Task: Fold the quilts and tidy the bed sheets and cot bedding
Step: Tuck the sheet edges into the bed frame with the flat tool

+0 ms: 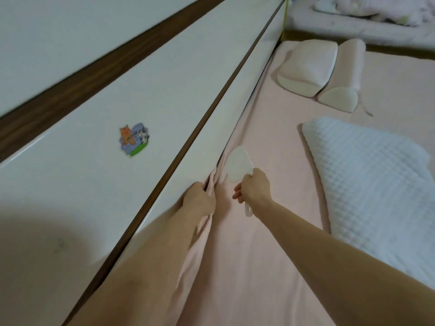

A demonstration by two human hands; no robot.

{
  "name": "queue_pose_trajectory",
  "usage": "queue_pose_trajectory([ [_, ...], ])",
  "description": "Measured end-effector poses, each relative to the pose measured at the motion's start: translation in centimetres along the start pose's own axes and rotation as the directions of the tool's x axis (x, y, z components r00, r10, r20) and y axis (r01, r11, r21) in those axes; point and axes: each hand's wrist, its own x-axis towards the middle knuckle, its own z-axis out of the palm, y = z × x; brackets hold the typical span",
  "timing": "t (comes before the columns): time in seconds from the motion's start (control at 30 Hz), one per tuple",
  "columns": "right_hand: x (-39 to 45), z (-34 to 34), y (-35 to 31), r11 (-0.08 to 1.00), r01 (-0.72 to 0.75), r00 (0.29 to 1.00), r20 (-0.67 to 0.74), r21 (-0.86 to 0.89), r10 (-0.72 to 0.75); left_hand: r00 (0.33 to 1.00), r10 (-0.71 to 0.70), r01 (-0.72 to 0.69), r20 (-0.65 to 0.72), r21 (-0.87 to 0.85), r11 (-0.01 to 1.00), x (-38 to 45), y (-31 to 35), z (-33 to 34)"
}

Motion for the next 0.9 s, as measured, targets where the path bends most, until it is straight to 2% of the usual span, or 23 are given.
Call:
queue_pose_trajectory([
  [0.13, 3.3, 0.1, -1.2, 0.996, 0.056, 0.998, 0.016, -0.062, -0.055, 0.979, 0.139, -0.108, -0.151, 0.196, 0.975, 2.8, 2.5, 0.7],
  [0.33, 5.5, 1.4, -1.4, 0.996, -0.019, 0.998, 0.062, -0.088, 0.024, 0.96, 0.158, -0.111, -0.231, 0.206, 0.972, 5.8, 5.3, 0.8],
  [0.43, 5.9, 1.8, -1.5, 0.994, -0.026, 0.997, 0.072, -0.102, 0.034, 0.95, 0.26, -0.197, -0.173, 0.313, 0.929, 5.7, 5.2, 0.3],
  [0.53, 6.3, 1.7, -1.7, 0.994, -0.063, 0.995, 0.071, -0.089, 0.069, 0.932, 0.364, -0.288, 0.003, 0.619, 0.731, 5.0, 4.0, 0.2],
  [0.63, 5.6, 0.9, -1.9, 0.996, -0.054, 0.997, 0.058, -0.064, 0.058, 0.934, 0.33, -0.31, 0.137, 0.771, 0.556, 4.7, 3.3, 0.3],
  [0.77, 3.2, 0.7, -1.5, 1.0, 0.007, 1.0, -0.023, -0.004, -0.007, 0.954, 0.277, -0.253, 0.116, 0.808, 0.533, 4.0, 3.4, 0.1],
  [0.9, 1.3, 1.1, -0.8, 0.988, 0.047, 0.987, -0.157, 0.146, -0.024, 0.906, 0.422, -0.3, 0.037, 0.76, 0.577, 3.0, 2.9, -1.1],
])
